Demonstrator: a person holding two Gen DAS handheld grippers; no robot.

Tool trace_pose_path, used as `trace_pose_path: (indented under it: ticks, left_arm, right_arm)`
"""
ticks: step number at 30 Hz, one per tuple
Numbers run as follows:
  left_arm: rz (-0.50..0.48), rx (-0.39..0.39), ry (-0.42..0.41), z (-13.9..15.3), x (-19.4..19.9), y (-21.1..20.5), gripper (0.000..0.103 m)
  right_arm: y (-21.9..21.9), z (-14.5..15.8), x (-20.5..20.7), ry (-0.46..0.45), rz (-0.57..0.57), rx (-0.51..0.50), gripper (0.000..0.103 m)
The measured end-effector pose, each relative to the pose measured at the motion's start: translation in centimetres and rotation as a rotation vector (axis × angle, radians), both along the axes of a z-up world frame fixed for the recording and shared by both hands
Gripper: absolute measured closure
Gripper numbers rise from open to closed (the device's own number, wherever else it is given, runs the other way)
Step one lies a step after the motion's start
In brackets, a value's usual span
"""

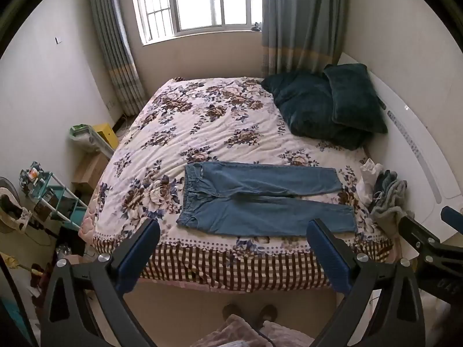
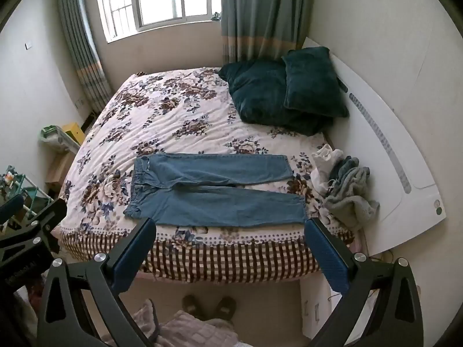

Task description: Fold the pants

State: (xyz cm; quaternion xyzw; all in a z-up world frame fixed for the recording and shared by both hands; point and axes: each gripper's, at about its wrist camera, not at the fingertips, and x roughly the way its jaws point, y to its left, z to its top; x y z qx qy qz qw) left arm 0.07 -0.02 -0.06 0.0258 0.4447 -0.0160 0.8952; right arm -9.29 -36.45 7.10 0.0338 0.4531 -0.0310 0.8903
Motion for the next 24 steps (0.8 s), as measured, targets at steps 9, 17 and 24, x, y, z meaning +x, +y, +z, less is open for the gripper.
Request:
trace_pose_path:
  ticks: [9,17,24]
  left_arm:
    - [0.001,-0.003,-0.025,0.2,0.2,-0.1,0.000]
    - [-0.002,-0.005,-0.028,0.4,0.4,0.1,0.000]
    - [-0.006,0.002,-0.032,0.9,1.0,0.0,0.000]
  right_arm:
    - [0.0,0.1,-0.1,-0.016,-0.001,0.006,0.000]
    - [0.0,-0.1,0.3,-0.004,-0.001,0.003,0.000]
    - [-0.2,0.6,0.3,-0.001,0.002,0.009,0.000]
